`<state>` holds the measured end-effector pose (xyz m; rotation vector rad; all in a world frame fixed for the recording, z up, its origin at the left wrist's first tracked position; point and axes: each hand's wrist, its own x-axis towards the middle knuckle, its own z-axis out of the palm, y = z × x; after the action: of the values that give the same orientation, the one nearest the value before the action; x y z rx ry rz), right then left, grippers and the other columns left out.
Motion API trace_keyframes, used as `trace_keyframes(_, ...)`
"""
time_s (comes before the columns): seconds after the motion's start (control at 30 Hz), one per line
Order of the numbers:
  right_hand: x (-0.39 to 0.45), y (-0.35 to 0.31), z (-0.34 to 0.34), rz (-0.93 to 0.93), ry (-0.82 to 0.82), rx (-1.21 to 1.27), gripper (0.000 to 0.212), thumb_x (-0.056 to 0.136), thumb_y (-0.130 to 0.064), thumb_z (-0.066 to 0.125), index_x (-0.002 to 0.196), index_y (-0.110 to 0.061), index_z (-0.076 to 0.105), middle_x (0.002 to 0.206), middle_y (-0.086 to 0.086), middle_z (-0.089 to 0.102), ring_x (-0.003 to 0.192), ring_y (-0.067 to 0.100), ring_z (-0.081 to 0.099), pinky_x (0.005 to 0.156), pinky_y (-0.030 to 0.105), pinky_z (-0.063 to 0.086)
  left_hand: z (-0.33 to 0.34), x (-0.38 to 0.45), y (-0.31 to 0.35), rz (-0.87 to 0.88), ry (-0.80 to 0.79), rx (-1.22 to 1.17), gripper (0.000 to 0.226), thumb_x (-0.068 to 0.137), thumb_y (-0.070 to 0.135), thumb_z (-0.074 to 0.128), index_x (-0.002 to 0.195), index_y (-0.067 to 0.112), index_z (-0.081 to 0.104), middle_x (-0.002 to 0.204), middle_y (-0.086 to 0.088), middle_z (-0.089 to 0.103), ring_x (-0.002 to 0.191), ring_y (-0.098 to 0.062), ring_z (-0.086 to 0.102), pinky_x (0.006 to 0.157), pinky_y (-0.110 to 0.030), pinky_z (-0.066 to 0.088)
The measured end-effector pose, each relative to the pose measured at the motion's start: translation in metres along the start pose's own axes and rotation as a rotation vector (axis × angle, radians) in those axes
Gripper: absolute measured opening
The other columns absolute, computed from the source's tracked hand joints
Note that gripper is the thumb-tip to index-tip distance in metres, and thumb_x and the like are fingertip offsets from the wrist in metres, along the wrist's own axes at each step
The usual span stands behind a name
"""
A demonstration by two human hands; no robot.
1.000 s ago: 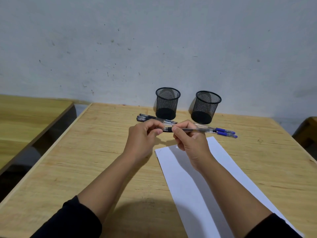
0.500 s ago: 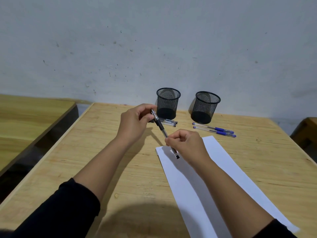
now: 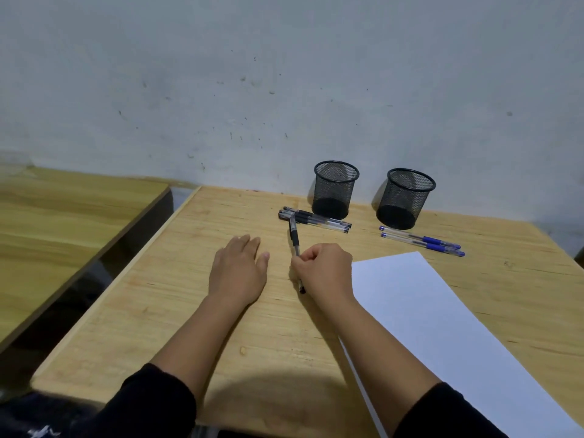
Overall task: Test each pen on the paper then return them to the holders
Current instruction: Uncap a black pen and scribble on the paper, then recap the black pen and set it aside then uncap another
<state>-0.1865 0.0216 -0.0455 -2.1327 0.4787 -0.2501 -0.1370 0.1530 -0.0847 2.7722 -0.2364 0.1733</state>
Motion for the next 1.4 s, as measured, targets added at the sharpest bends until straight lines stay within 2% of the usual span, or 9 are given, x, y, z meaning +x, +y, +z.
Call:
trace_keyframes(0.13, 0.001, 0.004, 0.011, 0.01, 0.004, -0.101, 0.013, 0.079, -0.016, 0.063, 0.073, -0.007, 0.07, 0.075, 0.009, 0.069, 0.071, 0.023, 0.064, 0.065, 0.032, 0.056, 0.001, -0.001, 0.0, -0.003, 0.025, 0.004, 0.05, 0.096, 0.04, 0.03, 0.14, 0.015, 0.035, 0.15, -0.005, 0.033, 0.14, -0.021, 0.024, 0.116, -0.039, 0.019)
trace_keyframes(0.43, 0.0, 0.006, 0.012, -0.047, 0.018, -0.139, 0.026, 0.078, -0.028, 0.065, 0.075, -0.002, 0.068, 0.075, 0.011, 0.069, 0.074, 0.026, 0.064, 0.066, 0.035, 0.053, 0.001, -0.002, 0.001, 0.003, 0.014, -0.02, 0.05, 0.097, 0.038, 0.03, 0.14, 0.015, 0.034, 0.151, -0.005, 0.032, 0.142, -0.021, 0.021, 0.117, -0.039, 0.016)
trace_keyframes(0.53, 0.003, 0.008, 0.002, -0.113, 0.054, -0.108, 0.03, 0.083, -0.035, 0.063, 0.098, -0.01, 0.069, 0.091, 0.006, 0.069, 0.085, 0.019, 0.062, 0.072, 0.029, 0.05, -0.002, 0.0, 0.002, -0.004, 0.036, -0.081, 0.047, 0.096, 0.036, 0.036, 0.137, 0.015, 0.04, 0.146, -0.006, 0.039, 0.138, -0.021, 0.029, 0.116, -0.038, 0.02)
trace_keyframes(0.6, 0.012, 0.01, -0.009, -0.153, 0.053, -0.043, 0.028, 0.084, -0.032, 0.063, 0.108, -0.017, 0.067, 0.092, 0.002, 0.067, 0.081, 0.011, 0.059, 0.067, 0.021, 0.045, -0.007, 0.007, 0.006, -0.004, 0.088, -0.168, 0.041, 0.094, 0.033, 0.042, 0.132, 0.015, 0.047, 0.138, -0.006, 0.048, 0.131, -0.021, 0.038, 0.11, -0.036, 0.028)
trace_keyframes(0.67, 0.025, 0.013, -0.019, -0.179, 0.047, 0.038, 0.025, 0.083, -0.029, 0.065, 0.106, -0.02, 0.068, 0.082, -0.002, 0.063, 0.074, 0.007, 0.054, 0.063, 0.016, 0.039, -0.012, 0.019, 0.011, 0.002, 0.127, -0.22, 0.036, 0.093, 0.029, 0.045, 0.127, 0.016, 0.052, 0.132, -0.005, 0.054, 0.126, -0.021, 0.042, 0.103, -0.035, 0.035)
trace_keyframes(0.77, 0.049, 0.021, -0.034, -0.195, 0.049, 0.065, 0.021, 0.081, -0.027, 0.068, 0.101, -0.02, 0.07, 0.083, -0.002, 0.063, 0.076, 0.011, 0.054, 0.07, 0.022, 0.041, -0.016, 0.045, 0.019, 0.05, 0.14, -0.236, 0.032, 0.093, 0.026, 0.049, 0.122, 0.018, 0.056, 0.127, -0.006, 0.057, 0.122, -0.022, 0.044, 0.098, -0.035, 0.039)
trace_keyframes(0.97, 0.091, 0.042, -0.046, -0.162, 0.111, -0.14, 0.021, 0.081, -0.025, 0.067, 0.101, -0.02, 0.071, 0.1, 0.002, 0.064, 0.087, 0.015, 0.058, 0.074, 0.028, 0.046, -0.004, 0.086, 0.027, 0.118, 0.093, -0.19, 0.027, 0.091, 0.021, 0.052, 0.117, 0.021, 0.059, 0.124, -0.003, 0.058, 0.118, -0.019, 0.045, 0.091, -0.032, 0.041)
trace_keyframes(1.13, 0.107, 0.052, -0.043, -0.157, 0.099, -0.28, 0.019, 0.081, -0.027, 0.067, 0.099, -0.021, 0.071, 0.095, -0.004, 0.058, 0.083, 0.011, 0.051, 0.069, 0.026, 0.041, 0.008, 0.099, 0.026, 0.17, 0.104, -0.163, 0.023, 0.089, 0.02, 0.057, 0.111, 0.021, 0.063, 0.116, -0.003, 0.062, 0.114, -0.02, 0.046, 0.087, -0.034, 0.044)
trace_keyframes(1.4, 0.115, 0.053, -0.039, -0.201, 0.1, -0.365, 0.011, 0.084, -0.028, 0.064, 0.093, -0.022, 0.07, 0.103, 0.0, 0.059, 0.095, 0.018, 0.054, 0.07, 0.027, 0.038, 0.017, 0.107, 0.024, 0.218, 0.165, -0.157, 0.013, 0.088, 0.019, 0.059, 0.099, 0.016, 0.064, 0.105, -0.004, 0.064, 0.104, -0.021, 0.048, 0.08, -0.028, 0.039)
